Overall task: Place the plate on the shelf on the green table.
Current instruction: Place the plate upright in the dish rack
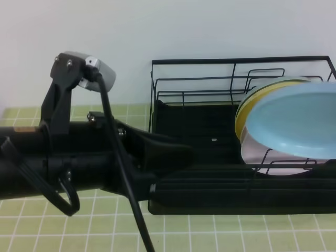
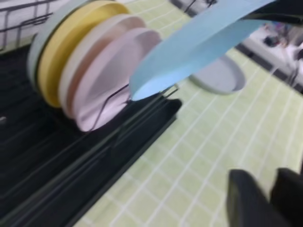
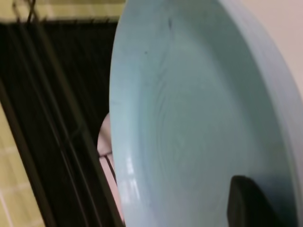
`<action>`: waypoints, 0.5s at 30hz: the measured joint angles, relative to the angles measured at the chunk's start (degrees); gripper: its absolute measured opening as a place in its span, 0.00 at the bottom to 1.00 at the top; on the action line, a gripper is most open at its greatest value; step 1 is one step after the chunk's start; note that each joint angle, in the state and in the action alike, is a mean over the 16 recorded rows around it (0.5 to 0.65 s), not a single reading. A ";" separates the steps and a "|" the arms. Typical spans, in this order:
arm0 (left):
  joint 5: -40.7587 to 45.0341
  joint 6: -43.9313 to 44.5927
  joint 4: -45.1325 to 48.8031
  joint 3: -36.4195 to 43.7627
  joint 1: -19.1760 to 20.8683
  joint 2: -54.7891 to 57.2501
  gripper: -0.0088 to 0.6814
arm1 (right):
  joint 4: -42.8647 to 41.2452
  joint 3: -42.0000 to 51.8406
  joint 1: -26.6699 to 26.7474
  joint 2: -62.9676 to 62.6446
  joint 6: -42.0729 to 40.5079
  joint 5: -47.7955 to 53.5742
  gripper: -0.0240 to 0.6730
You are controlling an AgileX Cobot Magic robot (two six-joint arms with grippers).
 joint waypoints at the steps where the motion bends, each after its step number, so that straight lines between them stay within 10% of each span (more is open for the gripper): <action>1: -0.08 0.01 0.53 0.00 0.00 -0.02 0.25 | -0.79 -0.16 0.00 0.48 -1.88 -0.67 0.03; 15: -0.69 0.02 6.10 0.00 0.00 -0.02 0.01 | -0.68 -0.39 0.00 7.95 -14.58 -5.62 0.03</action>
